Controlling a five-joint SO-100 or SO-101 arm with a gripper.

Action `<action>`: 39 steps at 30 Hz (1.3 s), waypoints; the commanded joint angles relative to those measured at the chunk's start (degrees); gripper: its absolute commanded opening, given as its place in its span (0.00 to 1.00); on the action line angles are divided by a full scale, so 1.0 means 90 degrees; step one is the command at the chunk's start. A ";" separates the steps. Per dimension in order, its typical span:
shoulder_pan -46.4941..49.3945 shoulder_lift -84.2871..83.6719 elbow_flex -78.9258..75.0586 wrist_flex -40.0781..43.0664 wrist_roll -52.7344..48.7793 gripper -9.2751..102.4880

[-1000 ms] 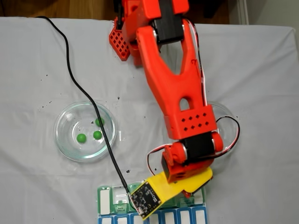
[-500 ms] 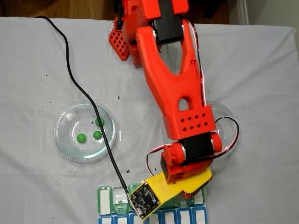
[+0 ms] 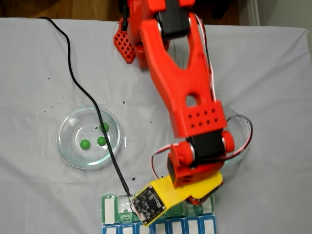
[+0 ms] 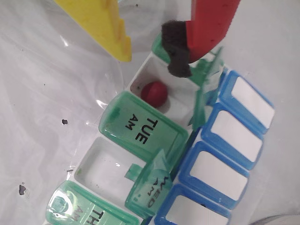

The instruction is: Sort medicines into box.

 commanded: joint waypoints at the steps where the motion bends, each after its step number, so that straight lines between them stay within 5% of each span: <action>1: -0.0313 0.1650 -0.0205 0.0586 0.0078 0.08; 10: -0.1719 0.2695 0.0439 0.1895 0.0117 0.08; 17: -0.2305 0.2305 0.1875 0.1289 -0.0098 0.10; 22: -0.2217 0.2080 0.2002 0.1182 -0.0186 0.19; 39: -0.2432 0.1436 0.2656 0.0684 -0.0029 0.28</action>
